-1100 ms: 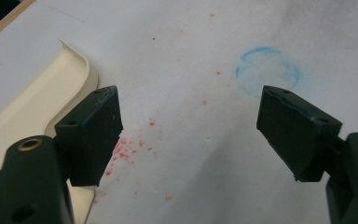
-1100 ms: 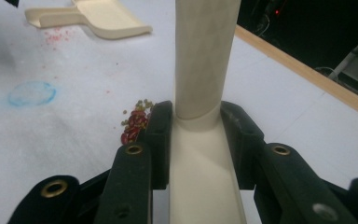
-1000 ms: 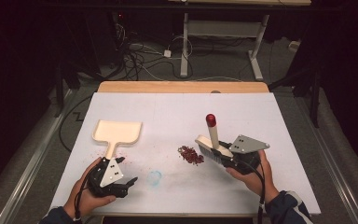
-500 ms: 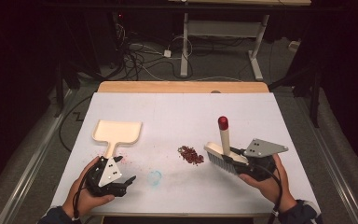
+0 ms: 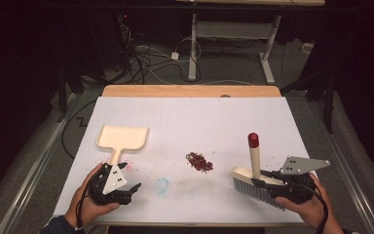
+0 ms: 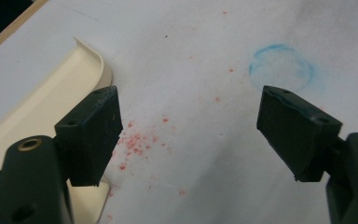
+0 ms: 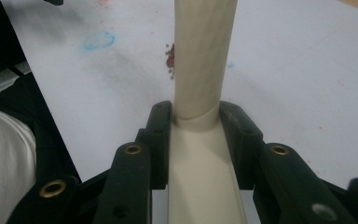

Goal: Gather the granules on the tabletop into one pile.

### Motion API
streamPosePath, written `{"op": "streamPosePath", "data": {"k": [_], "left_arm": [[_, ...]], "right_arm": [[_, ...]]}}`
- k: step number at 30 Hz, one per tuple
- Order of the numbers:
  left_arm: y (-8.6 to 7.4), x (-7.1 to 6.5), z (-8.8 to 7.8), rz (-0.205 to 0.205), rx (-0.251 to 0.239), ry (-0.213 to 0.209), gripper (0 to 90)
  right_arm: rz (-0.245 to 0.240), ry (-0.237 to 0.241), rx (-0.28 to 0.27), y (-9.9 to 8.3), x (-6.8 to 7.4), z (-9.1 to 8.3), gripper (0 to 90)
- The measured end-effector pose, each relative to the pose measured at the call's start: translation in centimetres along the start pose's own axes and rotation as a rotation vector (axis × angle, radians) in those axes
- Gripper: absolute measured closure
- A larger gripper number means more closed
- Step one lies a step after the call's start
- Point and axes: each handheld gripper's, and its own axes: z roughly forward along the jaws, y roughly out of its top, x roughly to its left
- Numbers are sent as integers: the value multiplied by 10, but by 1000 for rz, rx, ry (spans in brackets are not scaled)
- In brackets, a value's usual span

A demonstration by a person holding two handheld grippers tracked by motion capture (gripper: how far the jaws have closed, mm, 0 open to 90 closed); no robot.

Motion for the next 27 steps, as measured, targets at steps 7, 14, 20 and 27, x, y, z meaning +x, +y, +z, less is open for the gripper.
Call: {"op": "streamPosePath", "data": {"k": [7,14,20,27], "left_arm": [[0,0,3,-2,13,-2,211],[0,0,5,-1,22,-4,211],[-1,-1,7,0,31,-10,211],[-1,-2,9,6,40,-19,211]], "right_arm": [[56,51,30,2,-23,10,675],[69,29,79,7,-59,22,642],[82,23,138,8,-89,36,578],[138,-65,121,10,-124,45,608]]}}
